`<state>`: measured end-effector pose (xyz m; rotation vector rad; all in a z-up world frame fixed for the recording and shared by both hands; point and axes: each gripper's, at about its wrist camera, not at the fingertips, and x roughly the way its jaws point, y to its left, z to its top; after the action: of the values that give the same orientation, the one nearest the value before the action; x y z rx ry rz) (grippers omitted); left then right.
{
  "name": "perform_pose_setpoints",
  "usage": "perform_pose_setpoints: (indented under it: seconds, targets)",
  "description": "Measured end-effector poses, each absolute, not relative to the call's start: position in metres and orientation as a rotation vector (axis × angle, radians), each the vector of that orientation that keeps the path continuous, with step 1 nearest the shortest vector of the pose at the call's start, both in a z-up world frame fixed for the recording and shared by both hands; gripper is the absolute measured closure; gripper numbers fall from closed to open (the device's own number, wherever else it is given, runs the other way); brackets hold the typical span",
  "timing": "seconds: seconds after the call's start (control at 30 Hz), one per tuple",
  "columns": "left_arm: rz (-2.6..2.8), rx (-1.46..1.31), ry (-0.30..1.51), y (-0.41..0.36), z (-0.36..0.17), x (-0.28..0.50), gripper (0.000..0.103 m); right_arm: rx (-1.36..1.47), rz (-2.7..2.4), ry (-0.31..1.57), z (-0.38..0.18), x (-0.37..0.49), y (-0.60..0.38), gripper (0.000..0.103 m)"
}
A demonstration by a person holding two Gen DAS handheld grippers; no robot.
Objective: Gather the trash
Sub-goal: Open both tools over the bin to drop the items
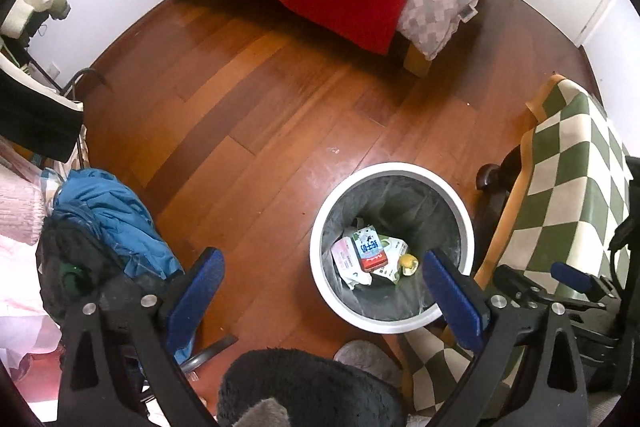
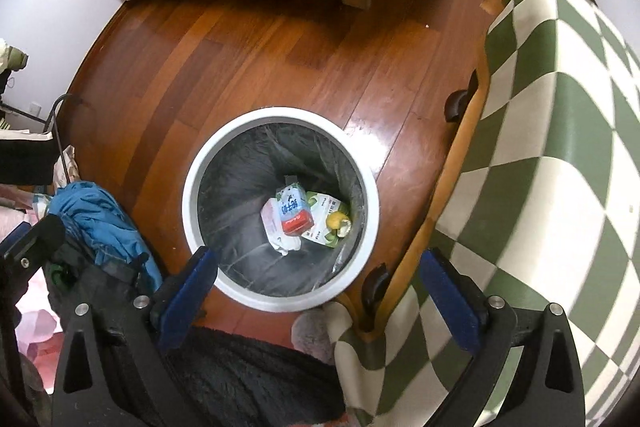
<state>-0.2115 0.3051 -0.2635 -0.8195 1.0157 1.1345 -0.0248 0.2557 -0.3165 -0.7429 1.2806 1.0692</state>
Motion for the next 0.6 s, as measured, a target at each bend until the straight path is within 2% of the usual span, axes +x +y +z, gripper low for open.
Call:
perform_pose_setpoints:
  seconds: [0.3, 0.6]
  targets:
    - [1.128, -0.770, 0.979, 0.278, -0.232, -0.213, 0.002, -0.714, 1.107, 1.200, -0.263, -0.029, 0.222, 0.001]
    - [1.125, -0.704, 0.903, 0.242, -0.178, -0.217, 0.002, -0.626, 1.165, 1.130, -0.200, -0.033, 0.178, 0.001]
